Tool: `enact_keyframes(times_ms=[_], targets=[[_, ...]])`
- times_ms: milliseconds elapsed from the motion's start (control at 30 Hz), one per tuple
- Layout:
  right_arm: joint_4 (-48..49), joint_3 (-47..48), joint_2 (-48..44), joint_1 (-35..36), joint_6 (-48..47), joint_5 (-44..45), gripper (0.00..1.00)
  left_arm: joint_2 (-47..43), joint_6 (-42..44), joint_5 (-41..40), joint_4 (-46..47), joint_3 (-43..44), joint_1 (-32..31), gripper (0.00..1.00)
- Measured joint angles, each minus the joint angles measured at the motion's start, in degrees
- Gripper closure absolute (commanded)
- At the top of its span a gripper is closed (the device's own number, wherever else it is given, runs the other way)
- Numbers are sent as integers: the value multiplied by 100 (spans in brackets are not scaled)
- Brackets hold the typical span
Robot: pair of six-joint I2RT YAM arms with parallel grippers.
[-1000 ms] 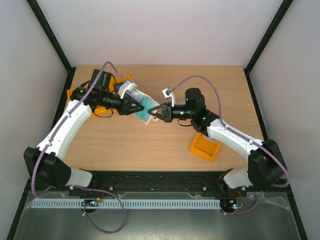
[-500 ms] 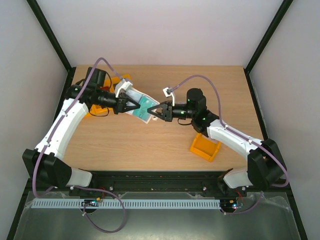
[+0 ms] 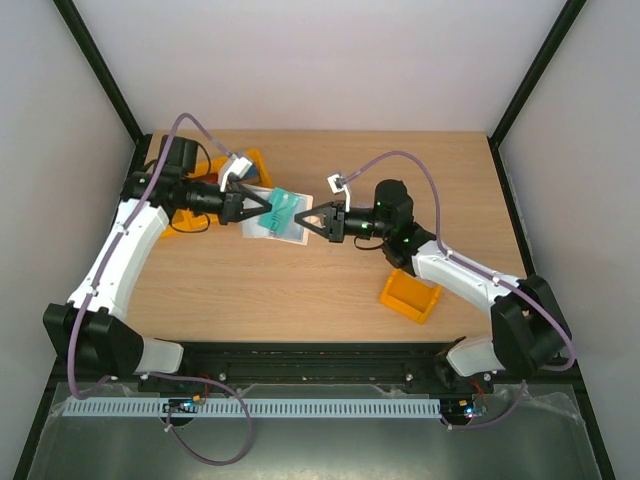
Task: Take the credit cards out of the card holder
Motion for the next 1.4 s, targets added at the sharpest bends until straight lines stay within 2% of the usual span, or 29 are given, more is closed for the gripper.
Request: enact_keyframes(times_ms=[167, 333, 500, 667, 767, 800, 933, 1000, 1067, 1167, 1233, 1300, 1400], targets=[[-317, 0, 74, -55, -203, 160, 98, -149, -149, -236, 304, -385, 354, 98], [-846, 2, 295, -155, -396, 361, 98, -188, -278, -817, 608, -951, 671, 98], [-1716, 208, 1001, -129, -588, 562, 98, -195, -400, -1182, 754, -1082, 990, 98], [-2321, 470, 1945, 474, -717, 520, 98, -199, -584, -1357, 1008, -1082, 1475, 98], [-2243, 590, 2218, 874, -588, 219, 98, -214, -708, -1401, 1167, -1132, 1659, 98], [-2251, 608, 2262, 920, -562, 175, 93, -221, -743, -1403, 1189, -1165, 1690, 98], [-2726, 866, 2577, 702, -573, 509, 49, -243, -807, -1397, 1213, -1250, 1696, 98], [-3104, 911, 2664, 487, -640, 942, 35, -251, -813, -1357, 1220, -1252, 1696, 98], [-3539, 911, 2645, 326, -734, 1515, 28, -260, -811, -1259, 1217, -1252, 1692, 98], [-4124, 929, 2415, 201, -876, 2577, 27, -262, -791, -1095, 1187, -1252, 1611, 98], [-4280, 938, 2122, 234, -1034, 2929, 26, -262, -678, -997, 1104, -1246, 1467, 98], [-4153, 935, 1670, 295, -1224, 2811, 25, -262, -507, -868, 929, -1211, 1241, 98], [-3254, 859, 844, 372, -1329, 2044, 22, -256, -39, -608, 472, -1032, 837, 98]])
